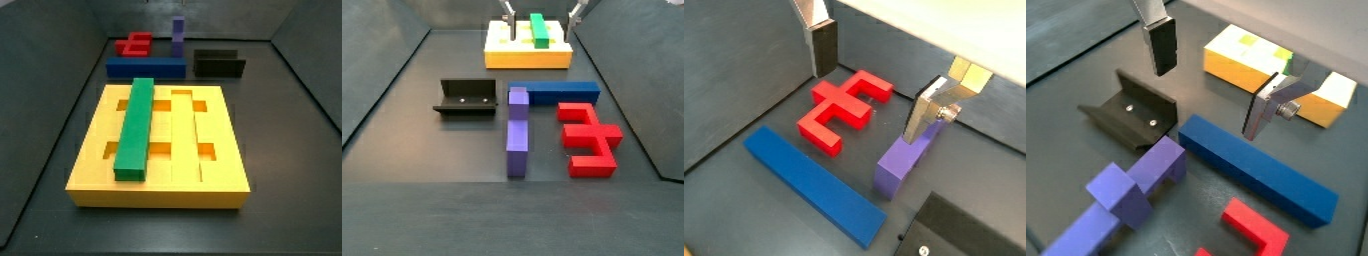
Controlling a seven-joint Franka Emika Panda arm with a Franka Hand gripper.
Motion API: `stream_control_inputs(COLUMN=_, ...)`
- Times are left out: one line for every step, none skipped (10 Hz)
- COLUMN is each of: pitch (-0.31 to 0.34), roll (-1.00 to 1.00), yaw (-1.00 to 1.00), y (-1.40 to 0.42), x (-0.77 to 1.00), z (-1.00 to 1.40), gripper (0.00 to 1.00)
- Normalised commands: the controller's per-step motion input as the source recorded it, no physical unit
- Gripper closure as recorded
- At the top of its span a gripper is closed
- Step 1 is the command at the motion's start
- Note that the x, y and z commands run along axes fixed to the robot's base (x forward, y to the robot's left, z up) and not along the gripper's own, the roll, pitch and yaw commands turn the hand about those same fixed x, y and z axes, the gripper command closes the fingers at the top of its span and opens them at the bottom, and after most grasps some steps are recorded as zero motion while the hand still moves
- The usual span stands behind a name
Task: Pick up the blue object. Move up. Move to above the board. Insert the blue object.
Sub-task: Pick up the blue object.
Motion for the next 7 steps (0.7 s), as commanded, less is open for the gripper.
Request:
stream_control_inputs(pitch=-0.023, roll=-0.18, yaw=-0.78, y=0.0, x=0.11, z=0.0, gripper=0.0)
stream_control_inputs(pitch=-0.023, roll=-0.19, yaw=-0.77, y=0.0, x=0.07, z=0.0, gripper=0.0)
stream_control_inputs(pitch=-0.019, roll=-0.19, yaw=-0.78, y=0.0, x=0.06, z=0.0, gripper=0.0)
stream_control_inputs(pitch=-0.007, roll=-0.18, yaw=-0.8, y=0.0, x=0.04, z=0.0, gripper=0.0)
stream_control_inputs(pitch=0.0, roll=-0.16, yaw=-0.86, y=0.0, x=0.1, z=0.0, gripper=0.0)
stream_control_inputs(pitch=-0.004, roll=-0.16, yaw=-0.86, y=0.0, x=0.09, z=0.0, gripper=0.0)
stream_control_inputs(pitch=-0.013, roll=-0.16, yaw=-0.87, y=0.0, x=0.09, z=0.0, gripper=0.0)
